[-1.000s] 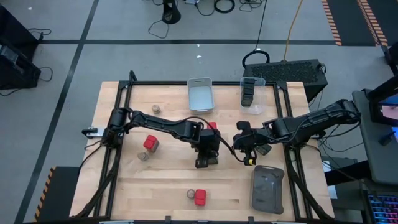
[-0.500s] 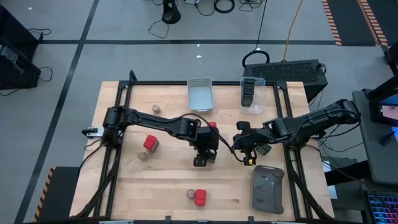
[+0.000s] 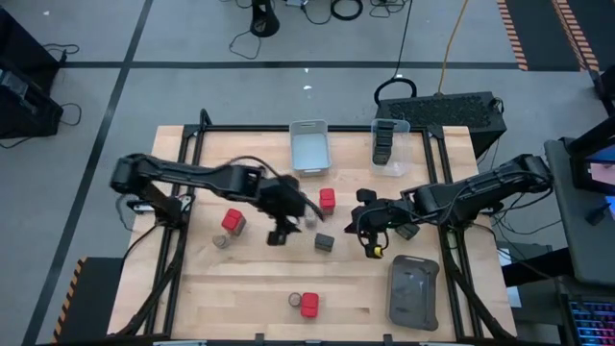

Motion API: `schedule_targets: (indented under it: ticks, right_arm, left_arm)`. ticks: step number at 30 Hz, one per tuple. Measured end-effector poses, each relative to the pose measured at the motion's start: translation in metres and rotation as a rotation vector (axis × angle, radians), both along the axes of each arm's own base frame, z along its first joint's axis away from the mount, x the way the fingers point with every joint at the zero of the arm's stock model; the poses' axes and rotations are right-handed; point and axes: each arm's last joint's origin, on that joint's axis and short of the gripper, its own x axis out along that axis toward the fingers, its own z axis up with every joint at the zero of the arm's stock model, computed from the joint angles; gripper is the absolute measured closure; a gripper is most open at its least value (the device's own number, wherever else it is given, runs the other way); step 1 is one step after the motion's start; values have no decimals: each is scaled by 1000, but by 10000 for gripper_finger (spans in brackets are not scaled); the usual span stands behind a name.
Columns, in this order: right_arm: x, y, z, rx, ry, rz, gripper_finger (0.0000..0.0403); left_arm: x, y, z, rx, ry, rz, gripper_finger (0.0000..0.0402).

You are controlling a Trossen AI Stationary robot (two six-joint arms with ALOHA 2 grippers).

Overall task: Sort spices by type
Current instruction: Put the black seasoning can into the transparent bin

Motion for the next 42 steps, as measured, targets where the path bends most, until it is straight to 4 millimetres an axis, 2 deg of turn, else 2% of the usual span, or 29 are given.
schedule_targets:
  ticks: [5,12,18,23,30,35,42]
  right_arm:
    - [15,-3,-18,10,54,-36,395]
    - [44,-2,-38,50,151,-9,341]
    - [69,-3,-26,45,195,-26,276]
    - [91,-2,-21,78,216,-75,224]
    - [112,-4,-28,73,378,-120,174]
    - [123,0,-30,134,415,-131,163]
    - [124,1,-31,140,430,-152,167]
  left_arm:
    - [-38,4,1,-17,-154,63,171]
    - [-87,5,-5,1,-413,149,171]
    - [-115,8,-19,-3,-606,194,171]
    - [-124,9,-33,-9,-639,195,171]
    - [-127,10,-49,5,-597,192,171]
    - [-127,10,-48,26,-608,177,171]
    - [-127,10,-48,27,-606,176,171]
